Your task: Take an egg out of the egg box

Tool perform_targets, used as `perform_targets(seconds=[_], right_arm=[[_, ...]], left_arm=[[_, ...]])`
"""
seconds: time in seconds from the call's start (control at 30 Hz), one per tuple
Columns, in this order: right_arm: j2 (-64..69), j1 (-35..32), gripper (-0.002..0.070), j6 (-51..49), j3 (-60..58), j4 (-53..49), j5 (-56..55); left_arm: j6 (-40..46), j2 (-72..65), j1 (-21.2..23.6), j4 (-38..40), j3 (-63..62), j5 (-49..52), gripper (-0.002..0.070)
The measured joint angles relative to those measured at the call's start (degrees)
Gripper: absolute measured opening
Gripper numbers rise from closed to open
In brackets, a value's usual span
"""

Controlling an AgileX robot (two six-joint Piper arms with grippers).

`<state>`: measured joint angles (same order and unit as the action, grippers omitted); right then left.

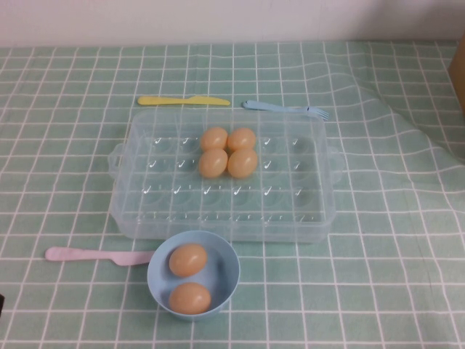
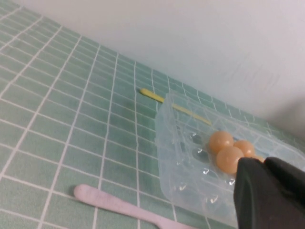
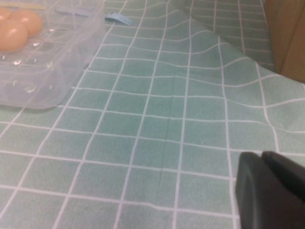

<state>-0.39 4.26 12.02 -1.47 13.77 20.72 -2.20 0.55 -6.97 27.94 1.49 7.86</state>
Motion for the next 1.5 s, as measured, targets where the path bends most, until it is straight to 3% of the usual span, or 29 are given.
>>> perform_targets(seconds=[0.37,0.67,1.07,1.5], right_arm=[[0.0,0.0,-0.0017,0.0,0.0,0.0,0.0],[0.0,0.0,-0.0017,0.0,0.0,0.0,0.0],[0.0,0.0,-0.0017,0.0,0.0,0.1,0.0],[0.0,0.0,-0.0017,0.0,0.0,0.1,0.0]], left_arm=[[2.2,-3.4,0.0,-3.3,-8.0,3.7,-0.0004],[2.2,-23.0,0.0,-8.8,-24.3,18.1,-0.0004],[16.3,-51.7,-0.3,-9.5,-42.2,29.2,-0.0004],[19.6,-78.9,-10.9,-9.6,-60.7,29.4,-0.0004]])
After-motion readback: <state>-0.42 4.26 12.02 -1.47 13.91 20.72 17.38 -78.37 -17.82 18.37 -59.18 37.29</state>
